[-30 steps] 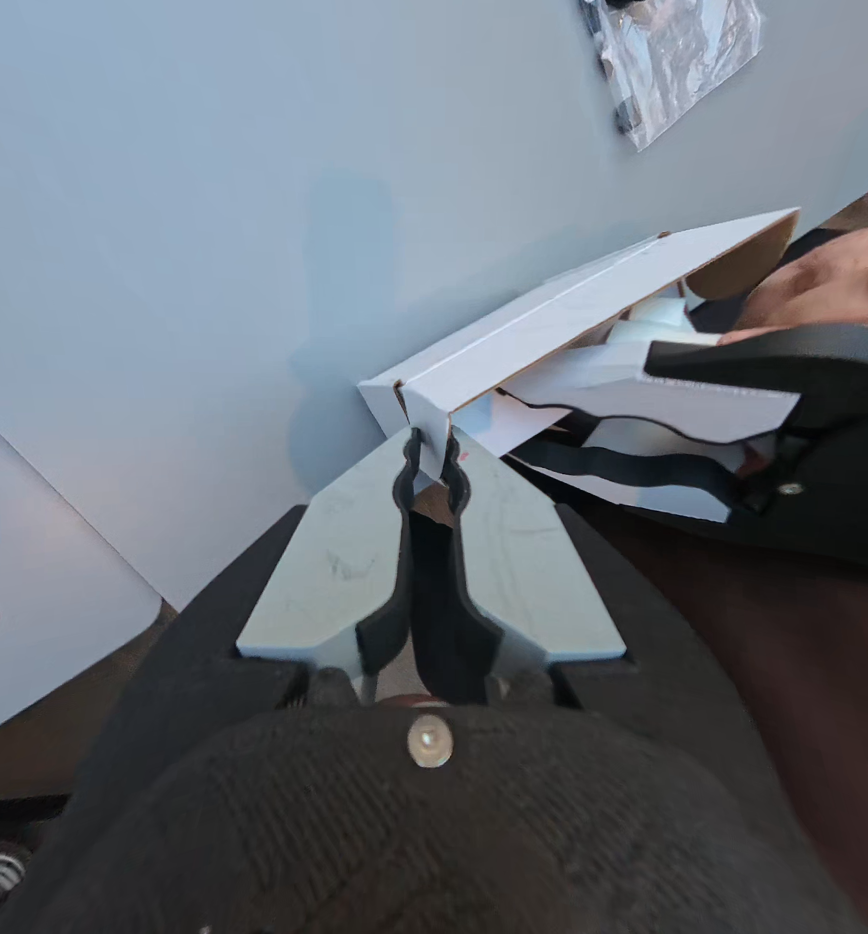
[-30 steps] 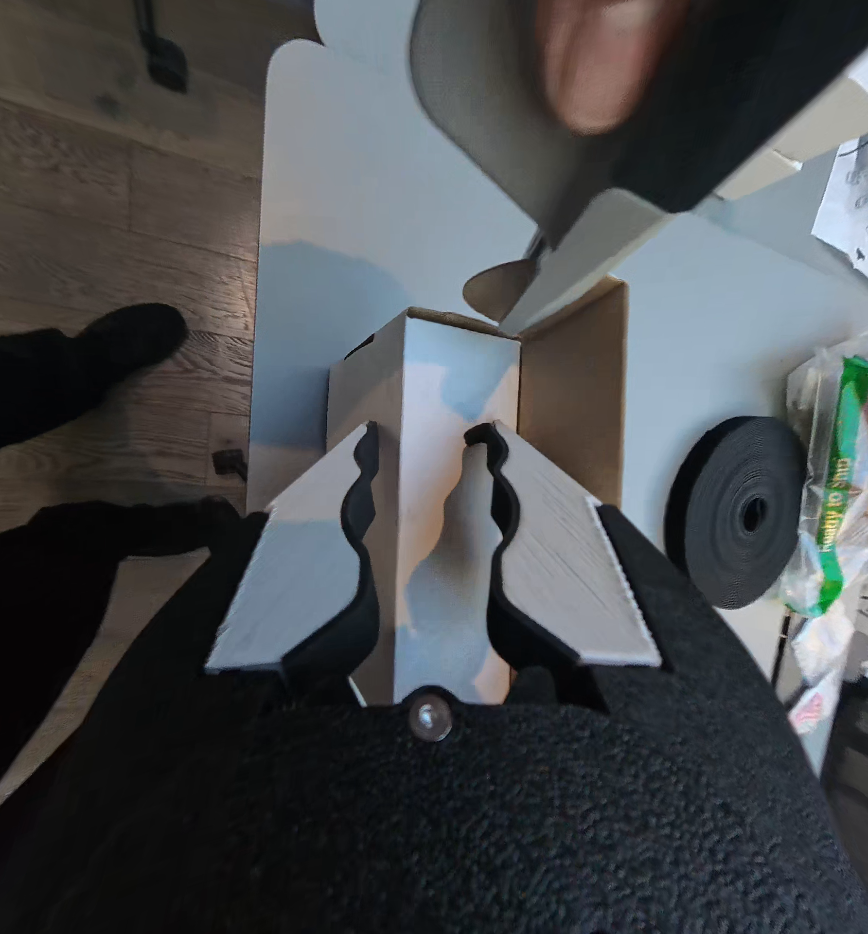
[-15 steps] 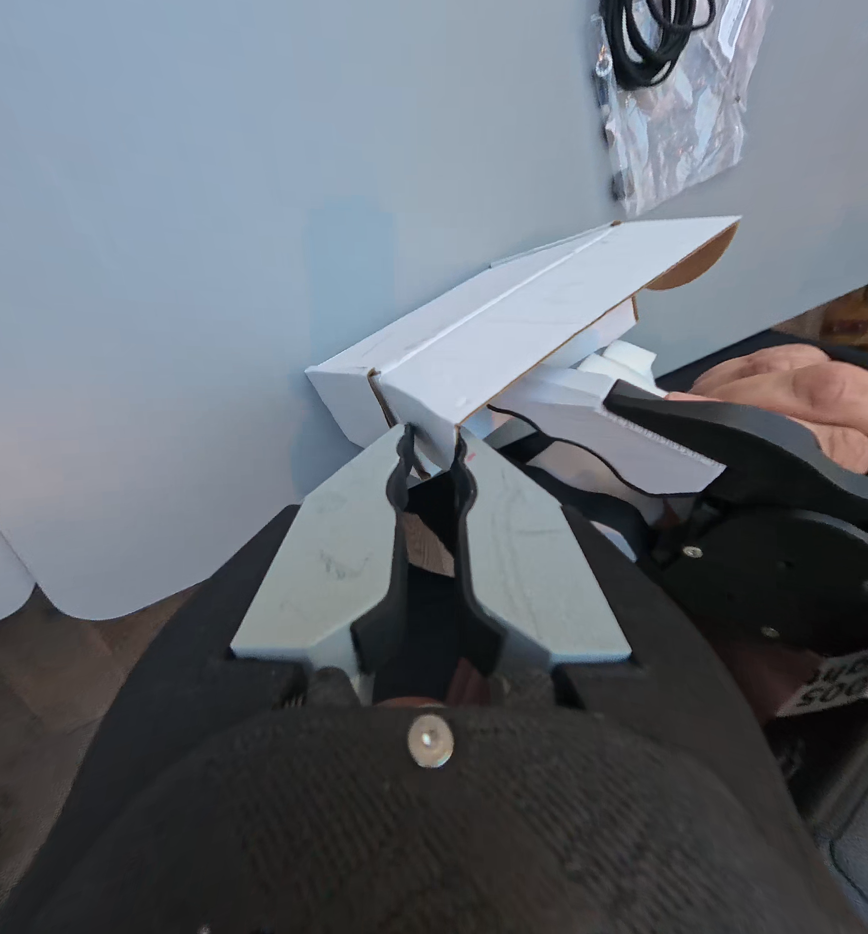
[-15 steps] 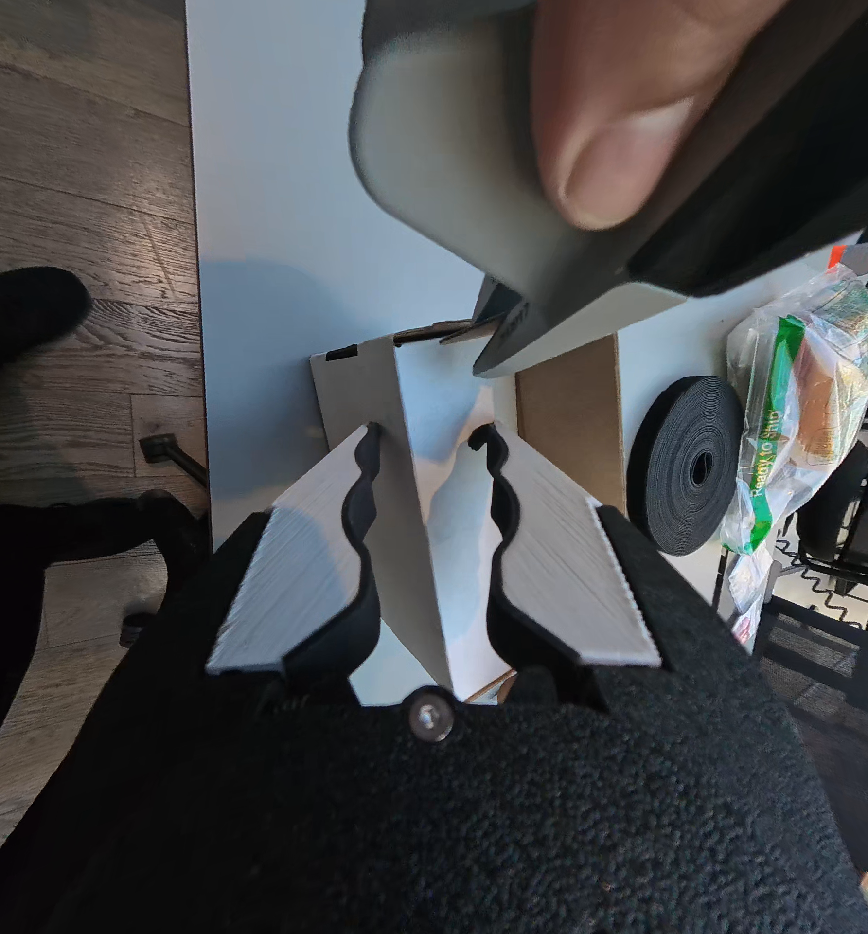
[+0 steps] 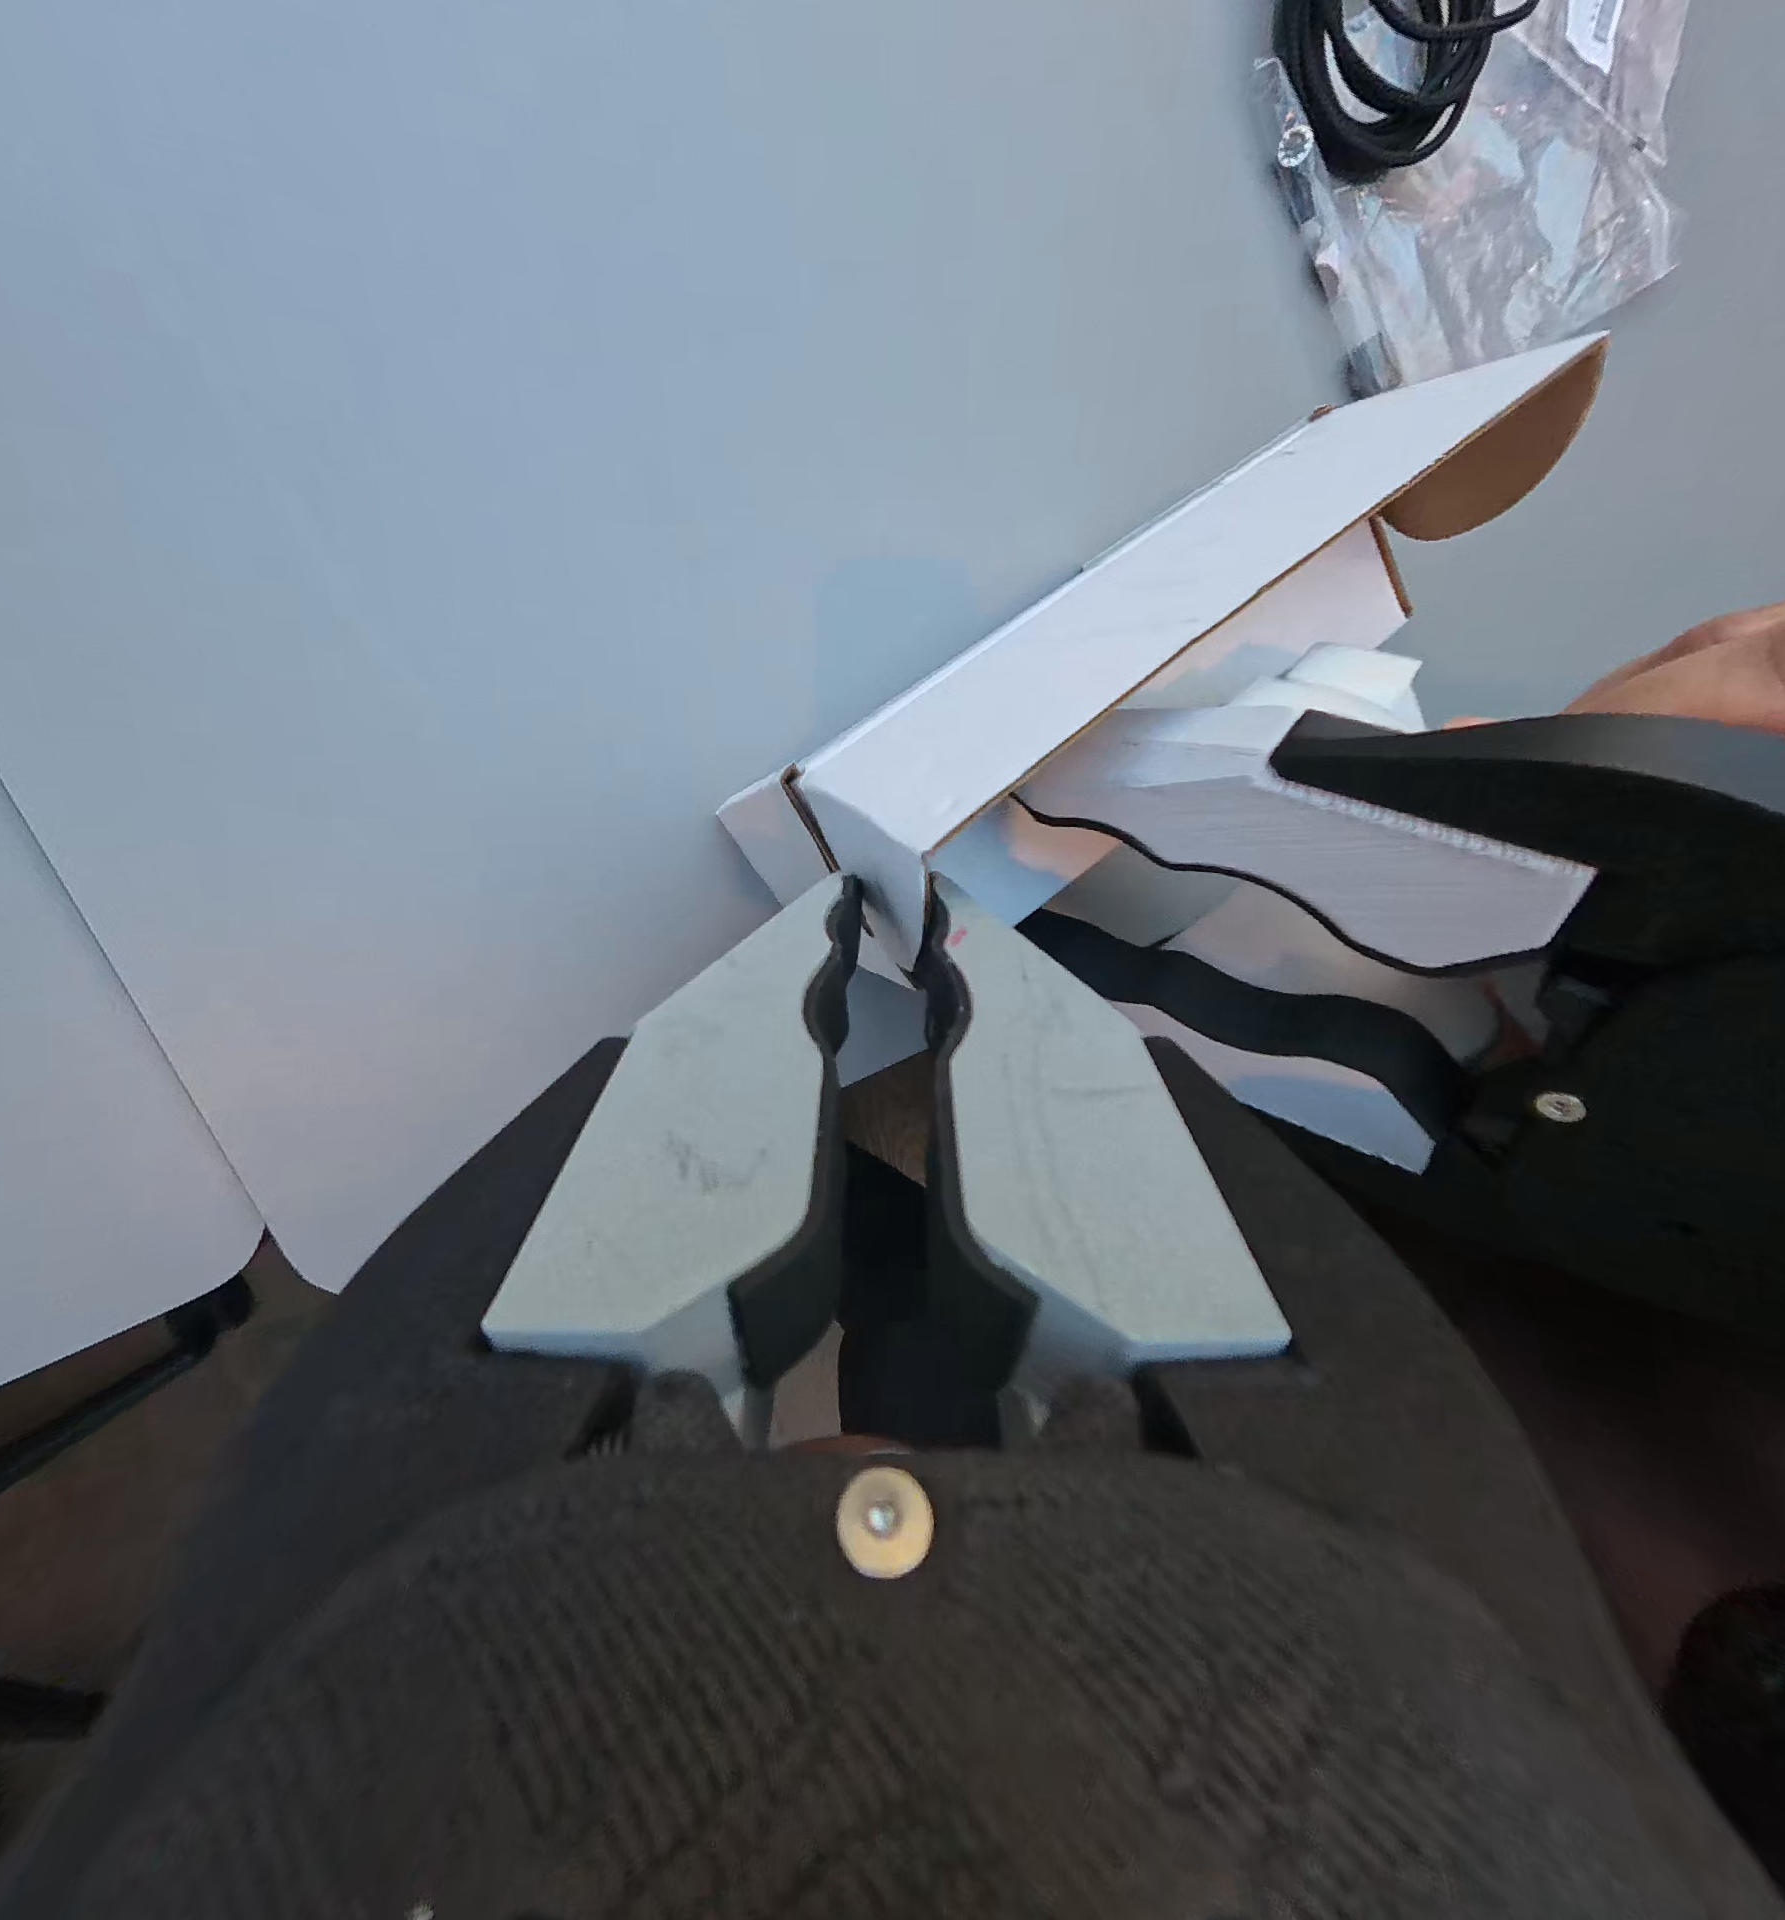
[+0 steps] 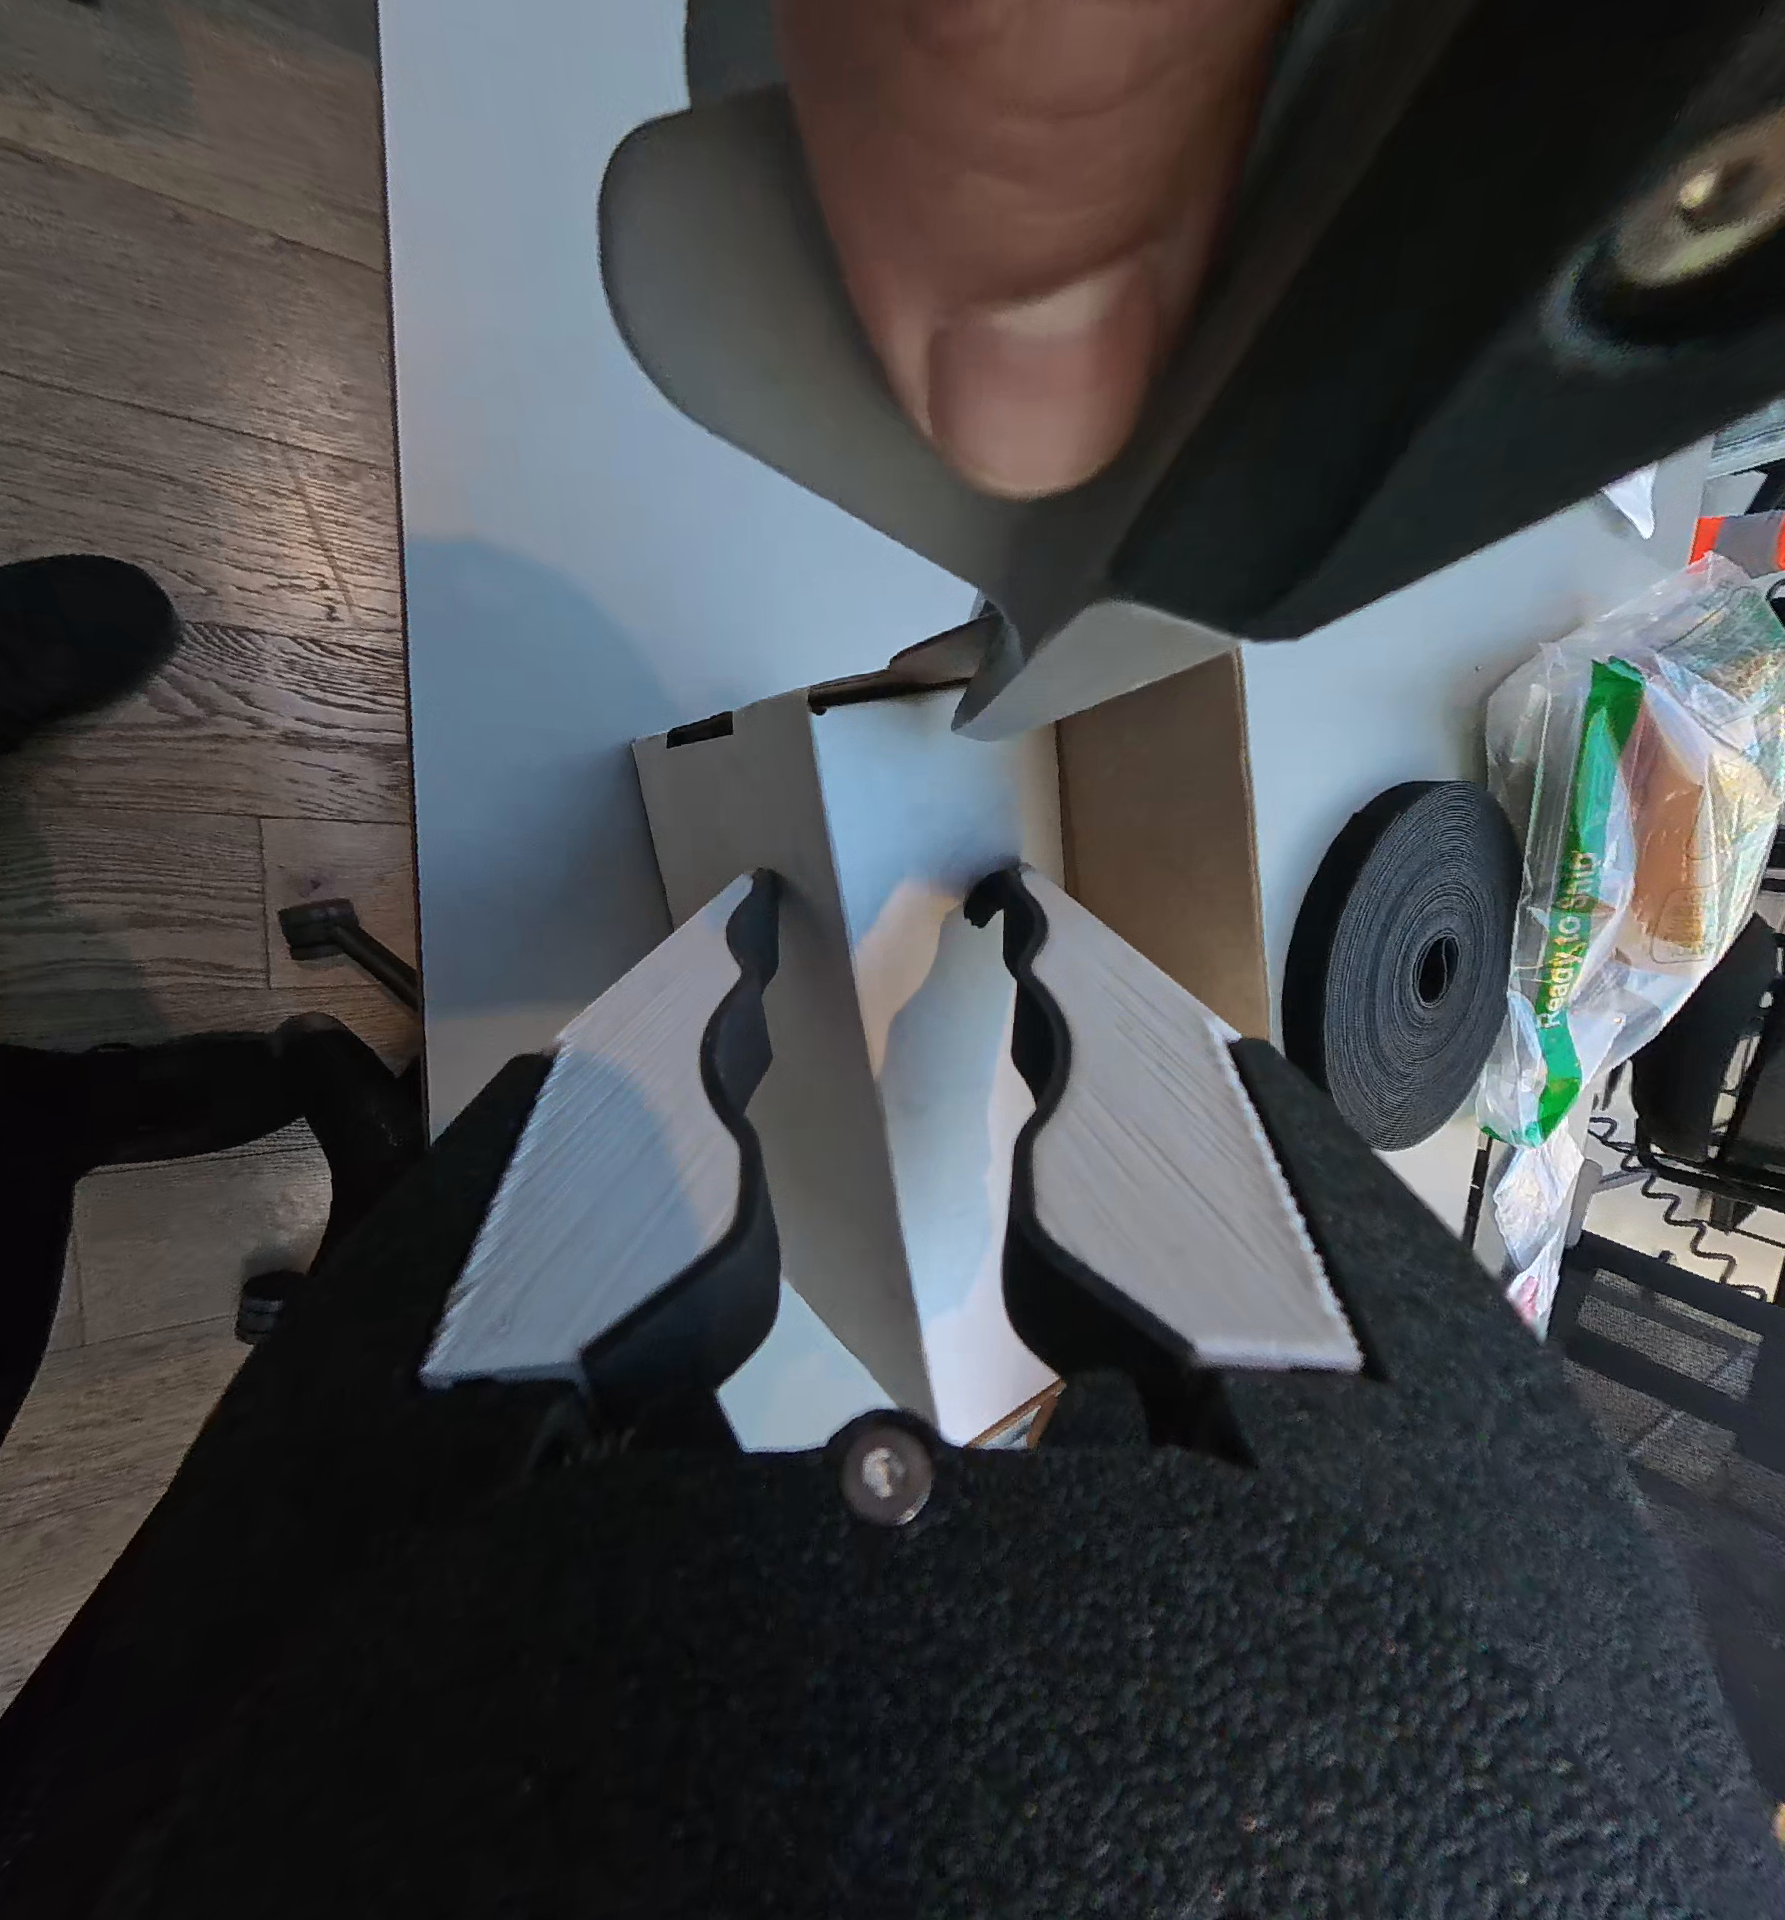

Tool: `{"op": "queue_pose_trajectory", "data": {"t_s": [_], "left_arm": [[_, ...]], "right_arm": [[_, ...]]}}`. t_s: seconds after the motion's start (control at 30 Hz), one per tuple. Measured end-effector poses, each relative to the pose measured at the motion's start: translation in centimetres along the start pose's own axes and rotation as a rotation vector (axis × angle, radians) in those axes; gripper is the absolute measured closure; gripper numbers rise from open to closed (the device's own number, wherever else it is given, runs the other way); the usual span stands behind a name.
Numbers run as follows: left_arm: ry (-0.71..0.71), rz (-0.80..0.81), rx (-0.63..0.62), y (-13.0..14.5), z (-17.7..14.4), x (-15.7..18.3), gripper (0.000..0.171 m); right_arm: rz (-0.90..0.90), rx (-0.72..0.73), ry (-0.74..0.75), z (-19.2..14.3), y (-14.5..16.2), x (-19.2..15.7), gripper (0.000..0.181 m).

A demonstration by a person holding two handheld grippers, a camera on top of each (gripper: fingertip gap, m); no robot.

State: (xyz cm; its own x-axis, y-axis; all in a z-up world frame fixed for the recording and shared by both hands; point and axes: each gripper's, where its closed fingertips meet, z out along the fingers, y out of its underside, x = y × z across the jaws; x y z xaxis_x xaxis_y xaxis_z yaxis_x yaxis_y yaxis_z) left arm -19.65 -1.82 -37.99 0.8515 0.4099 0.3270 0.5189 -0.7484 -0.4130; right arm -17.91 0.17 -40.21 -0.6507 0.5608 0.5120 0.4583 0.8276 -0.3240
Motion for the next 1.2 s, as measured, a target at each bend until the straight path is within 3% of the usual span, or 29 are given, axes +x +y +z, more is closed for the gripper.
{"op": "queue_pose_trajectory", "data": {"t_s": [0.2, 0.4, 0.57, 0.7, 0.77, 0.83, 0.9, 0.97, 1.1, 1.2], "left_arm": [[0.131, -0.332, 0.068, -0.1, 0.3, 0.6, 0.156], [-0.007, -0.113, 0.081, 0.0, 0.7, 0.4, 0.161], [-0.046, -0.071, 0.101, -0.2, 0.9, 0.4, 0.166], [-0.026, -0.088, 0.118, -0.4, 1.1, 0.7, 0.165], [-0.009, -0.106, 0.128, -0.5, 1.1, 0.7, 0.165], [0.007, -0.121, 0.138, -0.6, 1.1, 0.8, 0.165], [0.019, -0.129, 0.144, -0.7, 1.2, 0.9, 0.164], [0.018, -0.125, 0.148, -0.8, 1.2, 1.0, 0.164], [0.015, -0.136, 0.178, -1.0, 1.2, 0.8, 0.165], [0.006, -0.135, 0.190, -1.0, 1.2, 0.7, 0.165]], "right_arm": [[-0.014, -0.009, 0.013, 0.1, 0.1, 0.1, 0.138], [0.023, 0.034, -0.007, -0.3, 0.2, 0.3, 0.137], [0.236, 0.127, -0.167, -6.4, 1.4, 1.1, 0.159], [0.468, 0.127, -0.221, -11.1, 7.0, 2.9, 0.156], [0.606, 0.057, -0.260, -11.2, 10.7, 3.1, 0.155], [0.776, 0.005, -0.384, -10.6, 12.4, 1.8, 0.145], [0.960, -0.027, -0.626, -10.6, 11.3, -0.9, 0.140], [1.052, -0.035, -0.767, -10.8, 9.8, -2.5, 0.140], [1.053, -0.115, -0.785, -10.2, 9.6, -3.6, 0.129], [1.075, -0.116, -0.794, -9.5, 9.4, -3.1, 0.138]]}}
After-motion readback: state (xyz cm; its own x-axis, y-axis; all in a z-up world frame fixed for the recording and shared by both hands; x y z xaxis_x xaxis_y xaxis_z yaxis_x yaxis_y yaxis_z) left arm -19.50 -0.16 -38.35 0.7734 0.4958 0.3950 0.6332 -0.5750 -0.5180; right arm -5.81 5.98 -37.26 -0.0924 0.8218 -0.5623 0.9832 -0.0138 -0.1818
